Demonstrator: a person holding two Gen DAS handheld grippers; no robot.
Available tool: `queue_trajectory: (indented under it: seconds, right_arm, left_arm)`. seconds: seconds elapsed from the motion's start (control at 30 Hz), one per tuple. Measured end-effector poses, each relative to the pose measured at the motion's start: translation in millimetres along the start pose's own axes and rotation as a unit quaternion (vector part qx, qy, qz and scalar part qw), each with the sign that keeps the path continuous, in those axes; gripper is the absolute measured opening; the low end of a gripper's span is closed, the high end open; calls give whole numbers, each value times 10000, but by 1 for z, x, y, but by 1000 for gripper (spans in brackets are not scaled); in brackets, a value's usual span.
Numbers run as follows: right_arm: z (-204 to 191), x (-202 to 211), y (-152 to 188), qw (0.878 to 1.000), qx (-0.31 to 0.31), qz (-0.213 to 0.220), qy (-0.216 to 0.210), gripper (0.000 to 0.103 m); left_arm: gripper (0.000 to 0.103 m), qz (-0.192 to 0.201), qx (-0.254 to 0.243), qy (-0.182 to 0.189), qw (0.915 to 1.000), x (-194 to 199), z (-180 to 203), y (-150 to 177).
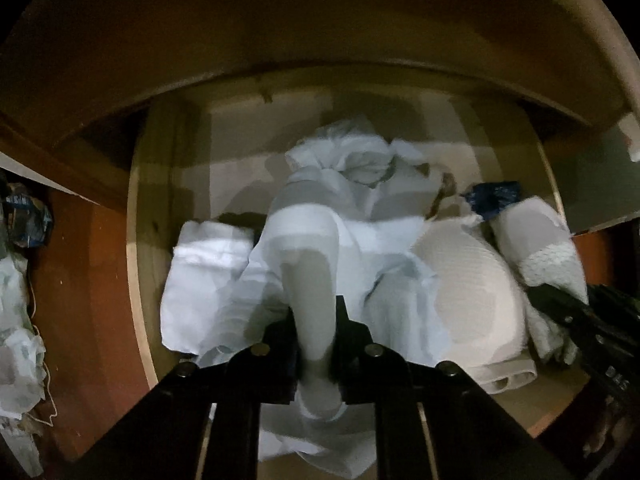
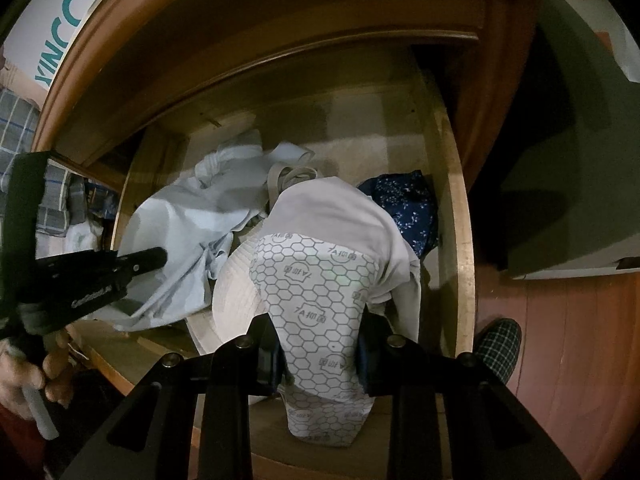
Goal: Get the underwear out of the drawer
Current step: 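Grasp the white underwear with the left tool while the right tool holds the hexagon underwear, then lift the white underwear with the left tool and drop it into the white box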
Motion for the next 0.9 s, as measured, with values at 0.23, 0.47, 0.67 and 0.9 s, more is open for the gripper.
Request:
queue_trajectory:
  seconds: [0.23,0.47,0.67,0.9]
  right_arm:
    - [-4,1,0,9996,225,54,167,26]
    - [-2,0,-1,9987,354,99,364,26]
    - [0,-1,-1,9987,281,100,415,26]
    - [2,-4,0,9984,274,60,488,26]
  left_arm:
    - [13,285,12,9,9996,29,-1,3]
    - [13,517,147,194,9984,62,-5,8]
    - [13,769,52,221,9968,101,-7,13]
    - [13,1112,-48,332,9932,160,-8,13]
Point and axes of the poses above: each gripper's, at about its wrist camera, not at the fingertips, and x roughly against the way its jaws point, z to its right, y to its underside, the point moved 9 cm from there along -x, roughly the way its jaws point, and after that the axes turned 3 degrees about -y, right-handed, at the moved point
